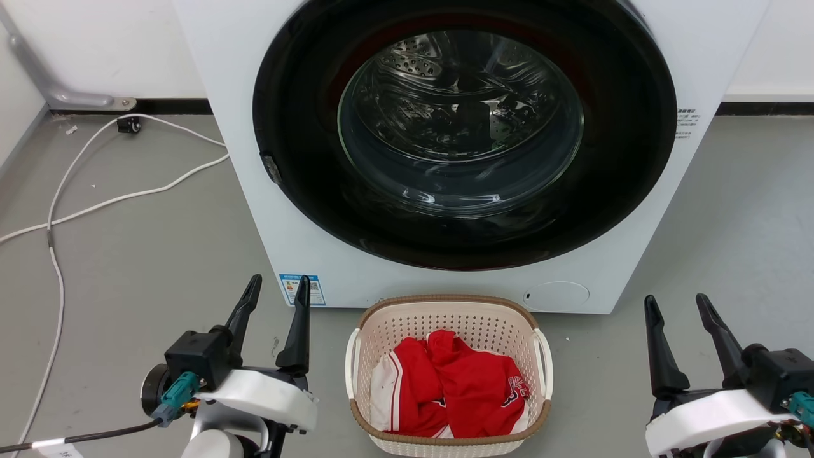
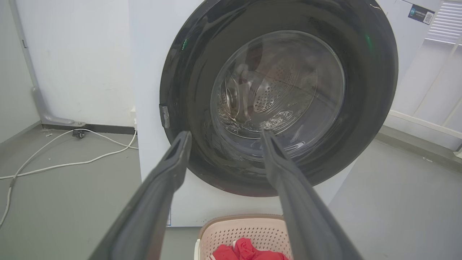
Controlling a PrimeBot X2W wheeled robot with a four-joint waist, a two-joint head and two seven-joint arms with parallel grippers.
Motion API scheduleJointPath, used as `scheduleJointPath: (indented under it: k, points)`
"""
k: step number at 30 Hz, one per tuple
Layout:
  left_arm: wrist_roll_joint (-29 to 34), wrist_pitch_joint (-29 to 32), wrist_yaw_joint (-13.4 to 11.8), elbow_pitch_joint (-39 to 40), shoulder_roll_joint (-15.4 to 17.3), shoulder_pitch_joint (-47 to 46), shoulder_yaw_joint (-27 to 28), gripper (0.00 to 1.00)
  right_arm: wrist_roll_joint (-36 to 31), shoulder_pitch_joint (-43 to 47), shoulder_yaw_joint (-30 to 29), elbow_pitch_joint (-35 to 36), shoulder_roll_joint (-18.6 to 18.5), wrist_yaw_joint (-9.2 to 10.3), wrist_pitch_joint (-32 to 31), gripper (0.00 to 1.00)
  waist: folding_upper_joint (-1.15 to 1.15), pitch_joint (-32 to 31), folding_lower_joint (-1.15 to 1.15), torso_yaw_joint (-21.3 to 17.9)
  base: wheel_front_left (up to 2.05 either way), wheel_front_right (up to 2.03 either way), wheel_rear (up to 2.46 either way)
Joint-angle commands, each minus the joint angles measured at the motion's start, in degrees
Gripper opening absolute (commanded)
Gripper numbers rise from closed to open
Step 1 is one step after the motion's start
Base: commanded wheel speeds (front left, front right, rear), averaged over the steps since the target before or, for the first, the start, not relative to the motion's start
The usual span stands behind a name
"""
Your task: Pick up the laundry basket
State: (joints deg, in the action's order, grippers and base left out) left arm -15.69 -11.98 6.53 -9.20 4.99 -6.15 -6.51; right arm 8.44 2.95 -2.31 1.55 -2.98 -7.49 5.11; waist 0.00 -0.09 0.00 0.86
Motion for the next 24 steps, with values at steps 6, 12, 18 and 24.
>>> scheduleJointPath:
  k: [6, 12, 18, 24]
  points:
    - [3.18, -1.02, -0.18, -0.02, -0.06, -0.66, -0.40, 1.00, -2.86, 0.82, 0.50, 1.37, 0.11, 0.01, 0.58, 1.00, 0.00, -0.01, 0.00, 0.14, 0.00, 0.00, 0.00]
    - [5.71, -1.66, -0.19, -0.20, -0.15, -0.75, -0.50, 1.00, -4.65, 1.24, 0.38, 2.12, 0.13, 0.01, 1.03, 1.00, 0.00, 0.06, 0.00, 0.18, 0.00, 0.00, 0.00]
    - [7.83, -2.33, -0.14, -0.35, -0.40, -0.63, -0.62, 1.00, -6.48, 1.95, 0.40, 2.63, 0.15, 0.01, 1.37, 1.00, 0.00, -0.02, 0.00, 0.26, 0.00, 0.00, 0.00]
    - [9.20, -2.99, 0.14, -0.76, -0.64, -0.50, -0.86, 1.00, -7.54, 2.23, 0.52, 2.94, 0.17, 0.01, 1.81, 1.00, 0.00, -0.03, 0.00, 0.30, 0.00, 0.00, 0.00]
